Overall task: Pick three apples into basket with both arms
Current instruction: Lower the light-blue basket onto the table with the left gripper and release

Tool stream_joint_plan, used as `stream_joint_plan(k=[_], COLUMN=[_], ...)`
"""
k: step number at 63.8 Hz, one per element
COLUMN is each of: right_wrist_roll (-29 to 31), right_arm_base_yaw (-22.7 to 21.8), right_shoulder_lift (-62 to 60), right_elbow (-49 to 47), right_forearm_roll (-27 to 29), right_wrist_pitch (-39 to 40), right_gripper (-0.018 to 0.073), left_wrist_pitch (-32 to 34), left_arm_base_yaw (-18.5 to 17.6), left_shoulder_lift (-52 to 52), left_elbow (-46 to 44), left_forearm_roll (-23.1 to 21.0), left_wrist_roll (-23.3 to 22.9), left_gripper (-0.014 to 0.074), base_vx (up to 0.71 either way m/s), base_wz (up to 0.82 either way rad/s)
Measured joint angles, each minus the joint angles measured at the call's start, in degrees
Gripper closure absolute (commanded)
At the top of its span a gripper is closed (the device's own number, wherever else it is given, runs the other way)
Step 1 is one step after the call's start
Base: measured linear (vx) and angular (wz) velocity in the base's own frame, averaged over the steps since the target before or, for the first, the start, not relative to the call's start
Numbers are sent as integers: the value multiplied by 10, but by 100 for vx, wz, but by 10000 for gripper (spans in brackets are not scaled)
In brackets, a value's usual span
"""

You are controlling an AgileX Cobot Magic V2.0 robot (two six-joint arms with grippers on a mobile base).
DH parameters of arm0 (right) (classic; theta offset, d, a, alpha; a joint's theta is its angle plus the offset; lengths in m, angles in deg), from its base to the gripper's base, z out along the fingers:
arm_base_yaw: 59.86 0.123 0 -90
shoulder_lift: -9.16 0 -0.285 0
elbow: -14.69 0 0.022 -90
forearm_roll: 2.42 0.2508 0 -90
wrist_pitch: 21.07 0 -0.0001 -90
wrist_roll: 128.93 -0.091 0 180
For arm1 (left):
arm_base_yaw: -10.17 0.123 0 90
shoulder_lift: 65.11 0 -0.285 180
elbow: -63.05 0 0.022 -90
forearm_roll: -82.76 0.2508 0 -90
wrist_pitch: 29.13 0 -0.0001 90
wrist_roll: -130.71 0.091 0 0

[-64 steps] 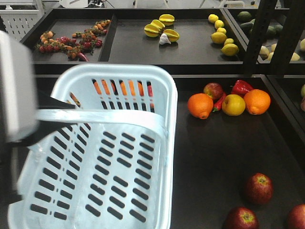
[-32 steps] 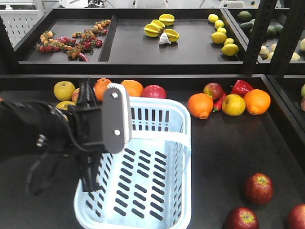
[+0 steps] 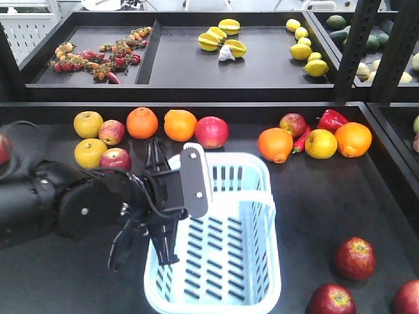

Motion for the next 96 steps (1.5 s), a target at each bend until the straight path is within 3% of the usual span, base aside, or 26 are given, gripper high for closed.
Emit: stream_joint_plan(k=[14,22,48,71,76,85,96], right_wrist_roll=[0,0,0,0,0,0,0], right_arm_base_yaw=[0,0,0,0,0,0,0], right_shoulder_lift=[0,0,0,0,0,0,0], right_elbow=[0,0,0,0,0,0,0], right_forearm_roll=[0,0,0,0,0,0,0], right_wrist_pitch=[0,0,0,0,0,0,0], right_gripper=[568,568,568,568,568,568,568], left_wrist_pitch=[-8,-8,1,-42,-55,-69,-76], left_arm_base_yaw=[0,0,0,0,0,7,59], left_shoulder_lift=[-14,-14,-14,43,82,153,231], left_elbow=[0,0,-1,-2,-2,-2,-2], left_forearm_roll=[0,0,-13,-45,-53,-54,-43], left_wrist_roll=[0,0,0,-4,-30,-118,-253], left_gripper=[553,476,6,22,27,27,27], base_vx=[0,0,0,0,0,0,0], base_wz=[0,0,0,0,0,0,0])
